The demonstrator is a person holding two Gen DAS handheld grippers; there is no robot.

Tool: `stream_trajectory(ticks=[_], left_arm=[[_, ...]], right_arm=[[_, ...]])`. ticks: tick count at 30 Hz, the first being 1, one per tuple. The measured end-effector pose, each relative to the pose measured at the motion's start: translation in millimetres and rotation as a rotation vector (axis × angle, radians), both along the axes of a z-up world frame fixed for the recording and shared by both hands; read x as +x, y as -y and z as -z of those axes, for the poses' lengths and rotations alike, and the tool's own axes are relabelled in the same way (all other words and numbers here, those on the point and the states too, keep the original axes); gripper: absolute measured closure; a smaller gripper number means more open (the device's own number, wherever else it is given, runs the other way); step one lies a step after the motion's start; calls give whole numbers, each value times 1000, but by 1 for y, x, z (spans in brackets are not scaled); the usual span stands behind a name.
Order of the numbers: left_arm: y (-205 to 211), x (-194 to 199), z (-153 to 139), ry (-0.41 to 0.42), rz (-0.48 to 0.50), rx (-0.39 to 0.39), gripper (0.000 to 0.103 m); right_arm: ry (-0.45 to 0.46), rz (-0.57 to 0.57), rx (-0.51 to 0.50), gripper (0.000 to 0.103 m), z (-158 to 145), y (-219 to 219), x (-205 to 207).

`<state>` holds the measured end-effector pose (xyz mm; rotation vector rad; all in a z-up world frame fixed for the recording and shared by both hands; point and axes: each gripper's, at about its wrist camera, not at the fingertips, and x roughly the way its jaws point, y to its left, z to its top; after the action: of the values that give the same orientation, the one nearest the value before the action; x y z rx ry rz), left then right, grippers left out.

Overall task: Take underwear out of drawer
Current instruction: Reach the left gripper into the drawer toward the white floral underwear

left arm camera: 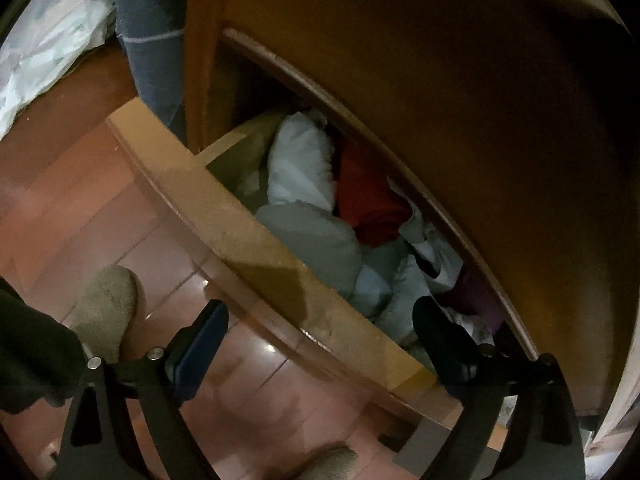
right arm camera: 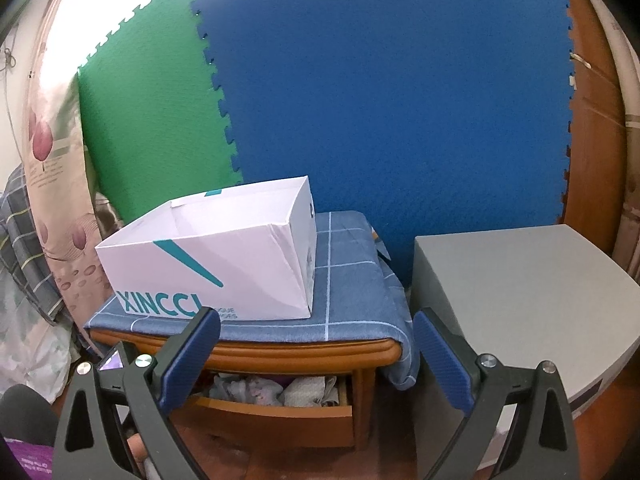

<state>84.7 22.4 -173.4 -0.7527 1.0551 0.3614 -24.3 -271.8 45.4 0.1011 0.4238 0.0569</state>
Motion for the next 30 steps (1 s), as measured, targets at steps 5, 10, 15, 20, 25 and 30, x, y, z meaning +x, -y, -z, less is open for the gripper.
stream_trajectory(ticks=[5,10,15,20,25,30], left_arm=[[4,-5,-3,-15,10,-14,27],[5,-19,-4,-57,36,-19,27],[1,-36,-7,-99,79,-29,26],[4,-48,-6,-122,104,-29,25],[4,-57,-8,-50,95,-9,24],[2,-67,-2,-72,119,-14,23]], right_arm=[[-17,-12,9,4,1,2,1],[-26,-6,34,4,2,7,2],[-39,4,58,4,3,14,2],[-46,9,73,4,4,19,2],[-47,11,72,4,4,19,1],[-46,14,75,4,5,20,0]])
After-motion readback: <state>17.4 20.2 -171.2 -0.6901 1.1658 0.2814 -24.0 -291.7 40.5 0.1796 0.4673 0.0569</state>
